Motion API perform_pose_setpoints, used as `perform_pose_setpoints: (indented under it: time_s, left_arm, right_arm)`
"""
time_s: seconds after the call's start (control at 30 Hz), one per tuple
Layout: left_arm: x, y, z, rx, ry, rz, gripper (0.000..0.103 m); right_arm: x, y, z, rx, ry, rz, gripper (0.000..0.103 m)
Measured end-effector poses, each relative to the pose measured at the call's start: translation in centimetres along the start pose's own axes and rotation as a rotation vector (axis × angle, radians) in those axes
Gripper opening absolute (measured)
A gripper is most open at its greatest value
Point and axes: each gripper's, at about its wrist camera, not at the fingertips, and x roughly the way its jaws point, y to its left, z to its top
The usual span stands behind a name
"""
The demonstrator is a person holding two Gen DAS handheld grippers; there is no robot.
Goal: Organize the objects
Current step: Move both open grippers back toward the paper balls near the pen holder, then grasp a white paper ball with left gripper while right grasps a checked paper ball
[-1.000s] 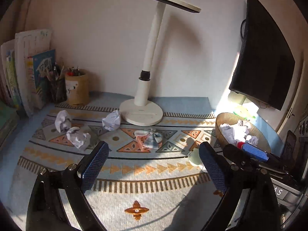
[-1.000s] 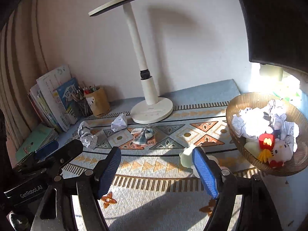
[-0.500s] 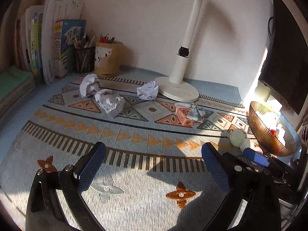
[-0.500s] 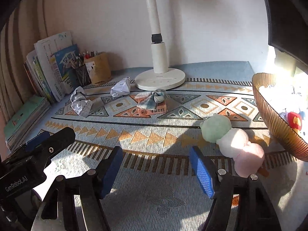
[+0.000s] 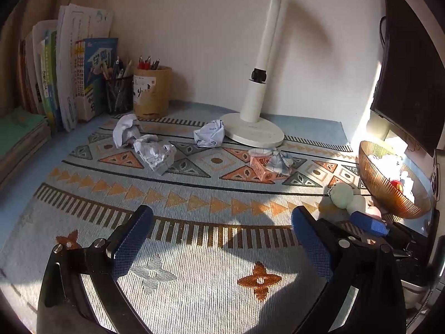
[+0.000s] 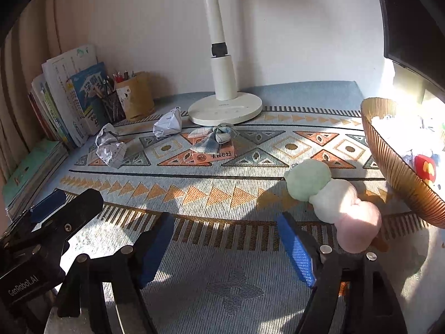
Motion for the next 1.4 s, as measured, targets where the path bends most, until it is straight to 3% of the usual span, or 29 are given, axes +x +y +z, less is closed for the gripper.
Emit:
perform_pose_setpoints:
  time_s: [0.2, 0.4, 0.5, 0.63, 0.7, 0.8, 0.93, 1.07, 1.17, 1.23, 1.27, 1.3, 1.33, 1.4]
  left_arm:
    - [-0.2, 0.1, 0.0, -0.005, -0.01, 0.011, 0.1]
    - [0.3, 0.8, 0.4, -0.037, 0.028, -0.007, 0.1]
    - [-0.2, 3.4, 1.7, -0.106, 0.053, -0.037, 0.1]
    - [-1.1, 9.4, 5.9, -0.2, -0.004, 0.056, 0.1]
    - [0.7, 12.3, 8.4, -0.21, 0.038, 0.127, 0.1]
    - [6.2, 15.9, 11.0, -0.205, 0.143, 0.076, 0.1]
    - [12.9, 18.4, 11.6, -0.234, 0.248, 0.042, 0.1]
    - [15.3, 18.4, 11.3, -0.253, 0.228, -0.028, 0.1]
    - [15.6, 17.7, 11.1, -0.228, 0.218, -0.015, 0.098]
    - [15.4, 17.3, 11.1, -0.213, 0.192, 0.006, 0.099]
    - [15.4, 17.1, 11.2, -0.203, 0.186, 0.014, 0.098]
    - [15.5, 16.9, 11.3, -0.191, 0.185, 0.015, 0.098]
    - [15.5, 16.7, 11.3, -0.182, 0.18, 0.016, 0.097]
    - [15.6, 16.2, 11.2, -0.164, 0.186, 0.021, 0.081]
  right_arm:
    - [0.1, 0.1, 0.0, 0.005, 0.009, 0.005, 0.079]
    - [1.7, -0.3, 0.5, 0.032, 0.107, 0.018, 0.082]
    - [1.3, 1.3, 2.2, 0.006, 0.102, 0.014, 0.082]
    - [2.6, 7.4, 6.1, -0.106, 0.1, 0.072, 0.082]
    - [4.9, 10.7, 7.3, -0.145, 0.13, 0.136, 0.082]
    - [9.1, 14.1, 8.3, -0.133, 0.159, 0.201, 0.082]
    - [13.0, 16.4, 8.4, -0.107, 0.173, 0.22, 0.082]
    - [15.2, 17.4, 8.4, -0.116, 0.197, 0.246, 0.082]
    - [16.0, 17.8, 8.5, -0.118, 0.221, 0.29, 0.082]
    - [16.2, 17.7, 8.6, -0.103, 0.217, 0.255, 0.082]
    - [16.3, 17.5, 8.7, -0.09, 0.216, 0.255, 0.082]
    - [16.4, 17.4, 8.8, -0.08, 0.209, 0.255, 0.073]
    - [16.4, 17.4, 8.8, -0.076, 0.207, 0.26, 0.057]
    - [16.1, 17.4, 8.8, -0.08, 0.193, 0.264, 0.057]
